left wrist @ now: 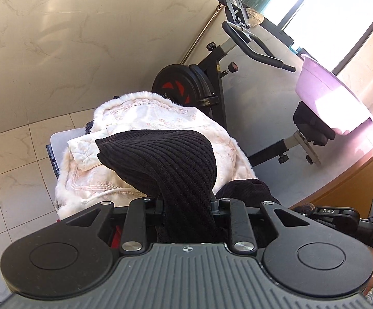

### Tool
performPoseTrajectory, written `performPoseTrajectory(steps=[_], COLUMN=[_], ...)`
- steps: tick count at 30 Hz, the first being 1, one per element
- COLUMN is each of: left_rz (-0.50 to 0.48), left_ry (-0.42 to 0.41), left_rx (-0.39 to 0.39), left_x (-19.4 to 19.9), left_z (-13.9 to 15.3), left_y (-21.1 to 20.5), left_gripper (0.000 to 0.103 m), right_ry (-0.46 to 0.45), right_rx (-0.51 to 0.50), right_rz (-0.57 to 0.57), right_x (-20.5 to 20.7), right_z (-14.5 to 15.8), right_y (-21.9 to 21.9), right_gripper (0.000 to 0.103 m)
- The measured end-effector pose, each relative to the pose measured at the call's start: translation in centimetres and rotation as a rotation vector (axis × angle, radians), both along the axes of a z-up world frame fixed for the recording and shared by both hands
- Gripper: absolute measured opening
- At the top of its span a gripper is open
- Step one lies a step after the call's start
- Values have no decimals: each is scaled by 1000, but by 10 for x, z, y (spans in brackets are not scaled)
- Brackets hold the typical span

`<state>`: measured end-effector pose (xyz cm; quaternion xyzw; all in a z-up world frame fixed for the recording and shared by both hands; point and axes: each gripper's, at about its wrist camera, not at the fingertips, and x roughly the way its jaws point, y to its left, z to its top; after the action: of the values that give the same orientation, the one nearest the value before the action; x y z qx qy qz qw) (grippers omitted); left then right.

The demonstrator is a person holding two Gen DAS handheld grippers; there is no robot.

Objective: Fold clothes
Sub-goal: 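Lift the black ribbed garment with both grippers away from the pile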

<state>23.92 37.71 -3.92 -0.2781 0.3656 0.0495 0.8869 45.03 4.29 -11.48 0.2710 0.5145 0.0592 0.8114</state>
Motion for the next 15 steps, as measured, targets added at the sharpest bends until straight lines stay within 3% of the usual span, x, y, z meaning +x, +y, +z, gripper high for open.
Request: performPoseTrajectory(steps=[2,5,13,15], left_rz=[-2,9,33,33], left_ry=[8,28,104,129], left_rx=[21,44,52,50], left_x=[2,7,20,25], left_z=[-3,-9,-34,-41], left_y=[1,5,17,19], left_gripper=[26,27,29,29], right_ry=[27,47,8,-22], right_rx=[-20,-92,-343,-426], right_rz=[25,71,240,289], right_x=[12,21,24,21], right_z=[-7,-10,-34,-38], right_y=[16,39,83,95], right_gripper=[52,67,64,56])
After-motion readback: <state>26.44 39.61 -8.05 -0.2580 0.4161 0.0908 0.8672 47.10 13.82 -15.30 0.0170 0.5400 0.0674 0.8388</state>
